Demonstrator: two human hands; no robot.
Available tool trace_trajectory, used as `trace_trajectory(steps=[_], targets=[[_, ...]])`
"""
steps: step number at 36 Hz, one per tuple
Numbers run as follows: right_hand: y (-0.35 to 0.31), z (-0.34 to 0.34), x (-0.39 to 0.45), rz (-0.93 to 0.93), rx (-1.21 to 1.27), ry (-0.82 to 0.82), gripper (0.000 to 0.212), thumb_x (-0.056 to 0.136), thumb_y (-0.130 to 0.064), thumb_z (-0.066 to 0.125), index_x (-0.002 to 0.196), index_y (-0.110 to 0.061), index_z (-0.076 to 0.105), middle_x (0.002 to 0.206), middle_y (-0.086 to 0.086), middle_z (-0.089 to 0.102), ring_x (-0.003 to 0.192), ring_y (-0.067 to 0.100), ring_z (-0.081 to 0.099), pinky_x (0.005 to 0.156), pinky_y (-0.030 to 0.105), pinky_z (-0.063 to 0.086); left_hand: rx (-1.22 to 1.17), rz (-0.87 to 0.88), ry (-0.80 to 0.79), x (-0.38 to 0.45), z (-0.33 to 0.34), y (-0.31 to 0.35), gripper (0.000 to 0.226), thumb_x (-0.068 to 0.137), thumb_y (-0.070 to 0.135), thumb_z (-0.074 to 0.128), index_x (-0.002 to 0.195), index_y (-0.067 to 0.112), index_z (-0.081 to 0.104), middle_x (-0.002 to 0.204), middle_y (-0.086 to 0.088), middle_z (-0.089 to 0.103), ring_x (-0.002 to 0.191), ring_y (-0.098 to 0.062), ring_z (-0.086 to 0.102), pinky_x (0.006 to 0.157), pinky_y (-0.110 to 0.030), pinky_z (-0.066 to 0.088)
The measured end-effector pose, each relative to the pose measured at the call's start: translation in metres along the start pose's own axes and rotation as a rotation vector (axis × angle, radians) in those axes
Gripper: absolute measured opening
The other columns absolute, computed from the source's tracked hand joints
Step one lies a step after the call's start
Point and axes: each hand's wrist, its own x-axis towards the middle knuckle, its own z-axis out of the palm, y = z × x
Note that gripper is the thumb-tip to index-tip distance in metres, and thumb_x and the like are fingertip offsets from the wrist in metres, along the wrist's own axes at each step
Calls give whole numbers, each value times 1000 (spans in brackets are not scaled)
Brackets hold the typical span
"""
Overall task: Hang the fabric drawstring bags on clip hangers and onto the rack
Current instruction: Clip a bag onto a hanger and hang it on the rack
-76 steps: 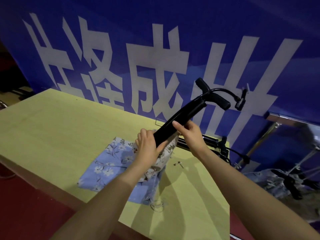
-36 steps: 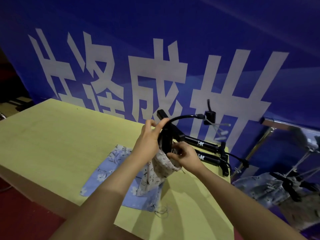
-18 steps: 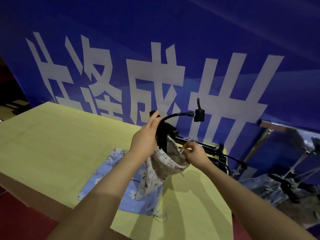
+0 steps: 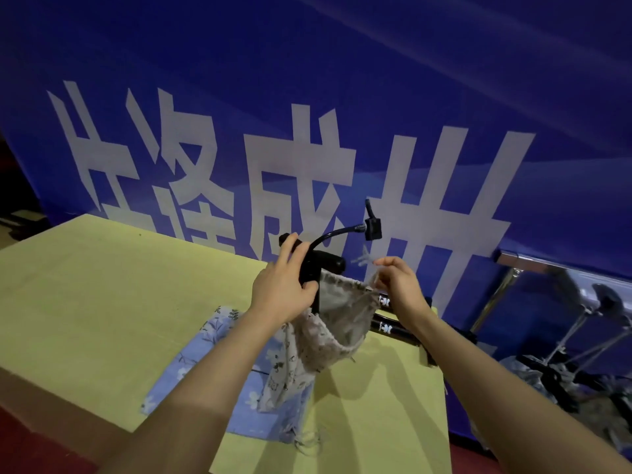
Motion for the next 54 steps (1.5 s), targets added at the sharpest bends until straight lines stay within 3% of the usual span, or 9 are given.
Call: trace_trajectory(steps=[7, 11, 16, 20, 28, 39, 47, 51, 54], targets=[[1, -15, 5, -94, -930, -176, 58, 84, -13, 68, 134, -11, 39, 129, 5, 36, 117, 21, 43, 96, 33, 45, 28, -11, 71, -4, 3, 14, 57, 89, 44, 46, 140, 29, 26, 156, 5, 13, 124, -32, 41, 99, -40, 38], [8, -21, 4, -168, -1232, -151, 21, 90, -10, 60, 110, -4, 59, 121, 13, 42, 101, 27, 50, 91, 30, 47, 74, -33, 77, -4, 10, 24, 59, 89, 51, 43, 141, 29, 25, 156, 3, 12, 129, -33, 34, 102, -41, 34], [11, -29, 0, -229, -1317, -132, 16, 96, -10, 49, 104, -1, 60, 115, 12, 44, 93, 28, 52, 83, 31, 45, 129, -58, 71, -3, 15, 31, 62, 89, 55, 41, 143, 29, 24, 158, 3, 9, 138, -34, 22, 108, -43, 27], [14, -34, 2, -199, -1227, -43, 20, 96, -25, 53, 81, -11, 52, 94, 6, 49, 83, 25, 50, 75, 36, 44, 168, -29, 90, -1, 15, 36, 60, 90, 54, 39, 142, 26, 29, 158, 1, 14, 144, -33, 8, 114, -44, 16], [-15, -27, -4, 2, -217, 4, 25, 97, -23, 51, 77, -9, 51, 62, 3, 49, 58, 18, 50, 70, 37, 50, 188, 90, 95, 3, 14, 46, 72, 93, 57, 31, 148, 11, 20, 159, -4, 9, 147, -18, -7, 118, -36, -4], [-60, 6, -6, -333, -456, -75, 25, 89, 0, 51, 72, -18, 51, 61, -7, 47, 52, 2, 44, 54, 15, 39, 229, 269, 27, 14, -6, 42, 43, 92, 50, 42, 119, 18, 42, 119, -3, 40, 116, -27, 31, 103, -37, 13], [-118, 23, 0, -578, -329, 159, 6, 91, -15, 58, 85, -16, 56, 59, -4, 50, 53, 13, 50, 55, 37, 51, 307, 362, 73, 25, -32, 50, 42, 86, 46, 44, 118, 18, 47, 113, -2, 43, 112, -26, 35, 100, -36, 17], [-129, 30, -1, -546, -366, 160, 46, 92, -33, 56, 69, 7, 54, 56, 12, 49, 53, 21, 45, 54, 38, 46, 263, 322, 58, 27, -40, 57, 49, 87, 55, 37, 113, 16, 50, 110, -1, 43, 112, -24, 34, 103, -36, 20], [-135, 33, -6, -511, -335, 139, 43, 92, -30, 57, 61, -1, 53, 56, 15, 42, 52, 21, 37, 52, 29, 36, 188, 234, 37, 23, -37, 62, 65, 86, 71, 24, 108, 16, 53, 110, 0, 47, 110, -23, 36, 104, -37, 22]])
